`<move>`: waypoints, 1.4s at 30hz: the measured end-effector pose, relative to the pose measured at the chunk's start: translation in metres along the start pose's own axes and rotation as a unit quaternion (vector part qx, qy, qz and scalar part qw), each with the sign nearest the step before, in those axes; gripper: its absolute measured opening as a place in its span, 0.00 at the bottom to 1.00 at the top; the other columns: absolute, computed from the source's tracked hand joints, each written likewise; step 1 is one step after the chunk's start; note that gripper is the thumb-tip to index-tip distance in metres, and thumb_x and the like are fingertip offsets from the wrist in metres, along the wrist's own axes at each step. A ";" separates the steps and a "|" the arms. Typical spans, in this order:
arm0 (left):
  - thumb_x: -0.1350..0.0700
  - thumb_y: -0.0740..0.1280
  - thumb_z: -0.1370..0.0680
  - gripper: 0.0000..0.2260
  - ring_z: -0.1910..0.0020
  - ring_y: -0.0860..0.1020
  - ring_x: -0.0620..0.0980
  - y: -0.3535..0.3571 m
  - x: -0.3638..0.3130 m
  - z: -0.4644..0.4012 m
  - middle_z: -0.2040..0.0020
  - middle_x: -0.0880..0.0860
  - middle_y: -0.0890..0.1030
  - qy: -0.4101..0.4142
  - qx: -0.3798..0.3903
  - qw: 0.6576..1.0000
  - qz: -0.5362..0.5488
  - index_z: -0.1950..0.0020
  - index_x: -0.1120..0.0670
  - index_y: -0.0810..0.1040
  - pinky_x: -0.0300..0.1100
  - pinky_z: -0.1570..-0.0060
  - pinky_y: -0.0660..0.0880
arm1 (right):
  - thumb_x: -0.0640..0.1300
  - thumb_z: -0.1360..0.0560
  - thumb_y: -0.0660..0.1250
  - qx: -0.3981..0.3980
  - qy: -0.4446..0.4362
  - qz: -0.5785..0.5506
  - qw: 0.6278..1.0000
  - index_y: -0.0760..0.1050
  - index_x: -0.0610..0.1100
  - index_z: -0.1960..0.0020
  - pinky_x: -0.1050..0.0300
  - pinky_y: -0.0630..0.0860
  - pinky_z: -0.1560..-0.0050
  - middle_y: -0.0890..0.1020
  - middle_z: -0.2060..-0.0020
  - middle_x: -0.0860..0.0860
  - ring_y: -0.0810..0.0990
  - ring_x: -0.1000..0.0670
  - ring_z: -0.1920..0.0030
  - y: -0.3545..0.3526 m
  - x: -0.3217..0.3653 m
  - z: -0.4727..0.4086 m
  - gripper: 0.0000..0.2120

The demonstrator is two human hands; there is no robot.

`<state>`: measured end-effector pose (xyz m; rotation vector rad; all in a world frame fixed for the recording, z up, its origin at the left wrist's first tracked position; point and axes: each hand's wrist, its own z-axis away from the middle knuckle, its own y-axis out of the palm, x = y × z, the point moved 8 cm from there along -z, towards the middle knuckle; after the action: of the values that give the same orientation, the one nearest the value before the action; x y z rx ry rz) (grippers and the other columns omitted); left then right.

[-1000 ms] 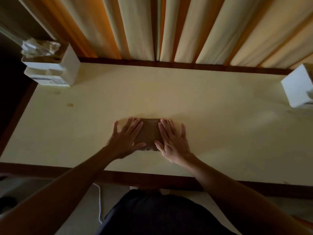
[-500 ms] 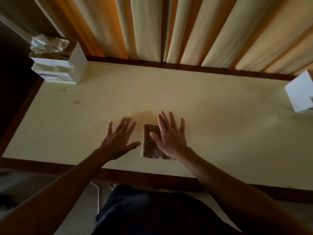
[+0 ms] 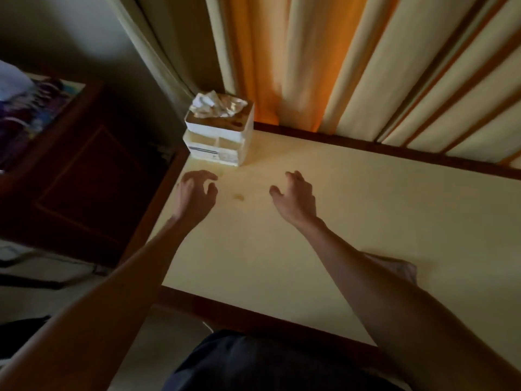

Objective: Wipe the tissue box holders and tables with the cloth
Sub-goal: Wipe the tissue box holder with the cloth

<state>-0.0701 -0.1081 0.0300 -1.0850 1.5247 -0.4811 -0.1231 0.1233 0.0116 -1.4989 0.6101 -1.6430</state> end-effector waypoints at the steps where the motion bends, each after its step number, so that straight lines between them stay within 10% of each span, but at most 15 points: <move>1: 0.61 0.66 0.28 0.10 0.48 0.81 0.59 -0.010 0.015 -0.013 0.49 0.58 0.84 -0.038 -0.005 0.999 0.019 0.50 0.58 0.84 0.47 0.44 0.73 | 0.53 0.20 0.63 -0.007 0.014 -0.030 0.999 0.69 0.39 0.29 0.43 0.71 0.36 0.72 0.31 0.43 0.70 0.39 0.31 0.002 0.013 -0.010 0.25; 9: 0.55 0.64 0.27 0.11 0.68 0.71 0.54 -0.025 0.086 -0.093 0.69 0.54 0.73 -0.242 0.056 0.962 0.116 0.66 0.60 0.70 0.45 0.68 0.64 | 0.56 0.20 0.61 0.014 0.128 -0.211 0.969 0.66 0.42 0.25 0.47 0.73 0.34 0.73 0.30 0.44 0.74 0.42 0.32 0.024 0.071 -0.076 0.28; 15: 0.55 0.67 0.25 0.06 0.67 0.79 0.48 -0.011 0.102 -0.112 0.63 0.55 0.82 -0.315 0.070 0.915 0.241 0.55 0.54 0.83 0.44 0.62 0.80 | 0.49 0.21 0.64 0.061 0.179 -0.291 0.938 0.76 0.36 0.46 0.52 0.82 0.66 0.84 0.53 0.37 0.84 0.44 0.66 0.053 0.081 -0.103 0.15; 33: 0.62 0.73 0.26 0.10 0.56 0.83 0.49 0.000 0.067 -0.084 0.52 0.52 0.81 -0.345 0.044 0.872 0.345 0.46 0.56 0.83 0.40 0.57 0.82 | 0.38 0.27 0.66 -0.077 0.137 -0.210 0.965 0.84 0.37 0.59 0.45 0.84 0.55 0.86 0.64 0.45 0.86 0.46 0.61 0.004 0.047 -0.061 0.09; 42: 0.64 0.71 0.33 0.12 0.64 0.80 0.49 0.044 -0.014 0.031 0.65 0.50 0.82 -0.384 0.068 0.824 0.411 0.50 0.58 0.84 0.54 0.51 0.82 | 0.41 0.25 0.67 -0.140 0.127 -0.135 0.973 0.85 0.38 0.59 0.51 0.81 0.58 0.86 0.66 0.46 0.85 0.47 0.63 -0.043 -0.036 0.052 0.10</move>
<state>-0.0585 -0.0666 -0.0055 -0.3260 1.0447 0.4204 -0.0846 0.1857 0.0342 -1.6391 0.8364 -2.0480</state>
